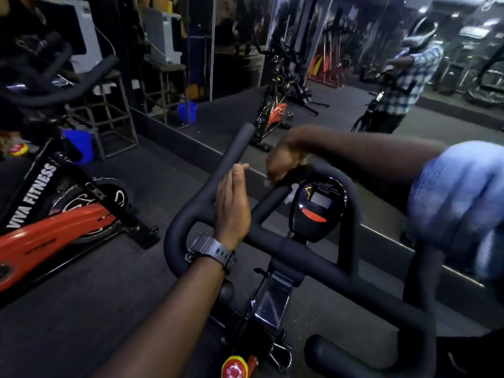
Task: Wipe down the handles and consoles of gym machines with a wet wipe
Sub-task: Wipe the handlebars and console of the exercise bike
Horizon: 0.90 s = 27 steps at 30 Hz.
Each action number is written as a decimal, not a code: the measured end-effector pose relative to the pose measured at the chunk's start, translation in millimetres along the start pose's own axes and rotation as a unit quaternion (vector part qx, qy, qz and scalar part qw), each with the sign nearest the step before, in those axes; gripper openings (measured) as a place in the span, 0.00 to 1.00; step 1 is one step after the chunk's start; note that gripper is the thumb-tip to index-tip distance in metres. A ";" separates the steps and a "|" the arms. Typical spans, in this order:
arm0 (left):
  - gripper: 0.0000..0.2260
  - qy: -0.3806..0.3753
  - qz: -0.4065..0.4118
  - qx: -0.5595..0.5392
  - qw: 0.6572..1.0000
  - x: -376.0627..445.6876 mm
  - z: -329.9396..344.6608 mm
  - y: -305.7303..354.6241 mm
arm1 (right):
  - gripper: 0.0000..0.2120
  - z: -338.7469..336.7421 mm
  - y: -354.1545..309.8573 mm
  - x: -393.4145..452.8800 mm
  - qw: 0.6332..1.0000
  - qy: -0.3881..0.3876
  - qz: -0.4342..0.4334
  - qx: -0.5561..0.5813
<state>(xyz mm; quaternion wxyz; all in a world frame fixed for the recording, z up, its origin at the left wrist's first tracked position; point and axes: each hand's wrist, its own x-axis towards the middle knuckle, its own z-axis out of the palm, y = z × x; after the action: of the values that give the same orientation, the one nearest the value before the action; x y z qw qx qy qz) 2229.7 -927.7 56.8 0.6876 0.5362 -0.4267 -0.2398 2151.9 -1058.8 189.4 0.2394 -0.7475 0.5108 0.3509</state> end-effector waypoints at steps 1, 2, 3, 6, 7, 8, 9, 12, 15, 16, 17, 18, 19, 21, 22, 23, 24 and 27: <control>0.32 -0.008 0.005 0.004 1.000 -1.1 2.2 -0.6 | 0.17 1.4 12.6 -3.0 0.998 -0.018 -0.018 0.051; 0.32 -0.012 0.007 0.005 1.000 -2.1 3.2 -0.8 | 0.15 -2.4 26.1 0.2 0.996 -0.006 -0.037 0.085; 0.32 -0.013 0.010 0.007 1.000 -1.7 2.8 -2.6 | 0.12 -4.6 46.9 1.8 0.989 0.044 -0.035 0.140; 0.32 -0.020 0.004 0.006 1.000 -0.9 3.3 -2.5 | 0.12 19.1 98.6 -10.0 0.956 0.226 -0.038 0.183; 0.31 -0.021 0.002 0.006 1.000 -0.8 3.7 -2.9 | 0.12 31.7 113.5 -10.5 0.944 0.234 -0.051 0.227; 0.30 -0.028 0.001 0.006 1.000 -1.3 3.6 -2.8 | 0.12 46.8 119.9 -15.8 0.920 0.233 -0.071 0.308; 0.29 -0.032 0.000 0.008 0.999 -1.5 4.3 -3.4 | 0.12 62.2 127.1 -19.3 0.881 0.231 -0.105 0.398; 0.30 -0.046 0.005 0.010 0.999 -1.6 5.5 -3.7 | 0.13 109.4 153.1 -29.9 0.813 0.323 -0.160 0.458; 0.32 -0.078 0.015 0.032 0.996 -2.0 7.6 -3.7 | 0.13 167.9 167.1 -42.4 0.838 0.496 -0.105 0.202; 0.32 -0.094 0.020 0.042 0.994 -2.9 8.5 -3.9 | 0.11 192.9 165.9 -47.9 0.828 0.536 -0.099 0.135; 0.33 -0.109 0.027 0.053 0.992 -3.8 9.3 -4.4 | 0.09 218.8 158.2 -55.8 0.813 0.565 -0.103 0.097; 0.33 -0.121 0.037 0.062 0.990 -4.9 9.6 -4.2 | 0.07 244.0 149.1 -62.6 0.795 0.592 -0.105 0.074; 0.33 -0.128 0.043 0.067 0.989 -5.8 9.5 -4.5 | 0.08 266.5 140.7 -67.4 0.778 0.616 -0.110 0.063; 0.33 -0.131 0.047 0.070 0.988 -6.6 9.1 -3.9 | 0.14 295.2 135.1 -68.3 0.749 0.647 -0.128 0.063; 0.33 -0.131 0.045 0.068 0.988 -5.8 9.1 -3.1 | 0.14 298.7 135.5 -66.6 0.736 0.658 -0.148 0.060; 0.32 -0.131 0.041 0.066 0.988 -6.1 9.4 -2.8 | 0.14 298.8 134.4 -64.3 0.731 0.656 -0.180 0.053; 0.31 -0.129 0.037 0.062 0.989 -5.8 9.5 -2.5 | 0.13 294.7 129.2 -61.7 0.732 0.644 -0.218 0.039; 0.31 -0.125 0.031 0.060 0.990 -5.5 10.2 -4.5 | 0.10 277.9 99.0 -44.0 0.726 0.622 -0.291 -0.028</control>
<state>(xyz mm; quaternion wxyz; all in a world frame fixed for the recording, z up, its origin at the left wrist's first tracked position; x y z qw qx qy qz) 2218.8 -930.1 51.4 0.6026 0.5287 -0.5396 -0.2574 1971.7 -869.6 45.6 -0.0626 -0.9163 0.2930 -0.2658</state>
